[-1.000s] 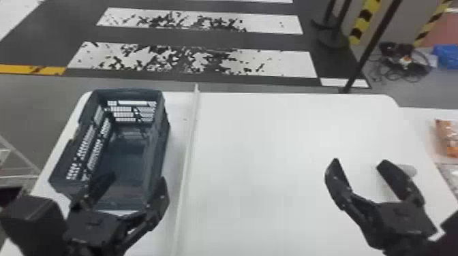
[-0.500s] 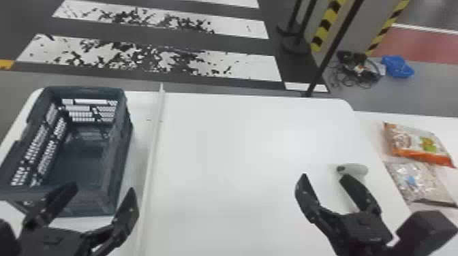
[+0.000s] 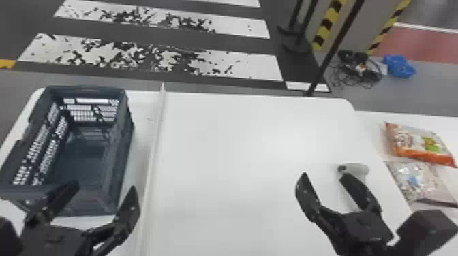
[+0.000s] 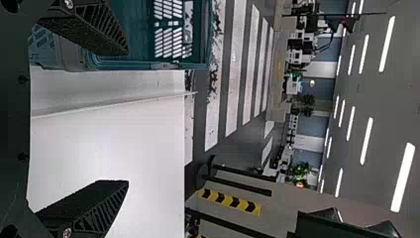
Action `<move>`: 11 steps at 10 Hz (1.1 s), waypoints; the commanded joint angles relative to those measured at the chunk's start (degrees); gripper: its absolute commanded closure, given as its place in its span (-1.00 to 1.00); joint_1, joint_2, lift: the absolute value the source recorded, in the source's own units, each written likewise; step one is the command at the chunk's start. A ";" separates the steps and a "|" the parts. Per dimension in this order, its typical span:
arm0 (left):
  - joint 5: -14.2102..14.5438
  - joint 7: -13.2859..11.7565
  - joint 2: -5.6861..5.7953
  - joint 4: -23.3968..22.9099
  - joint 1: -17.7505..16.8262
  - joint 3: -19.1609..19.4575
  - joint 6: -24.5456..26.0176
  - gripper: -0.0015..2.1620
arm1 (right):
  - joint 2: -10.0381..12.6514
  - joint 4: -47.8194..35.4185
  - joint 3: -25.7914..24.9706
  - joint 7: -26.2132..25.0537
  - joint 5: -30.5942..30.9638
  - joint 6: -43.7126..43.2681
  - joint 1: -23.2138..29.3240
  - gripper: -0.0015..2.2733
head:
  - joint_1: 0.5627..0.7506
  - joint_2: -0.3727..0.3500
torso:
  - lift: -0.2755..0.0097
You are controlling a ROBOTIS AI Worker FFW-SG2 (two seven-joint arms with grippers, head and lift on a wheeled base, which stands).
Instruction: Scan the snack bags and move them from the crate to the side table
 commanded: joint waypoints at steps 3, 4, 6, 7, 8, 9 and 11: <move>0.00 0.00 0.09 -0.01 0.00 0.32 0.03 -0.94 | 0.00 -0.02 0.00 -0.07 0.00 -0.13 0.00 -0.94 | 0.41 -0.41 | 0.32; 0.00 0.00 0.09 0.08 0.00 0.23 0.03 -0.94 | 0.00 -0.10 0.00 -0.07 0.00 -0.13 0.00 -0.94 | 0.41 -0.41 | 0.32; 0.00 0.00 0.09 0.17 -0.09 0.32 0.03 -0.94 | 0.00 -0.10 0.00 -0.07 -0.09 -0.30 0.09 -0.95 | 0.41 -0.41 | 0.32; 0.00 0.00 0.09 0.26 -0.09 0.32 0.03 -0.94 | 0.00 -0.10 0.00 -0.07 -0.18 -0.48 0.09 -0.94 | 0.41 -0.41 | 0.32; 0.00 0.00 0.09 0.26 -0.09 0.32 0.03 -0.94 | 0.00 -0.10 0.00 -0.07 -0.18 -0.48 0.09 -0.94 | 0.41 -0.41 | 0.32; 0.00 0.00 0.09 0.26 -0.09 0.32 0.03 -0.94 | 0.00 -0.10 0.09 -0.07 -0.18 -0.65 0.09 -0.94 | 0.41 -0.41 | 0.32; 0.00 -0.09 0.09 0.43 -0.26 0.32 0.03 -0.94 | 0.09 -0.10 0.18 -0.07 -0.18 -0.65 0.00 -0.94 | 0.41 -0.40 | 0.32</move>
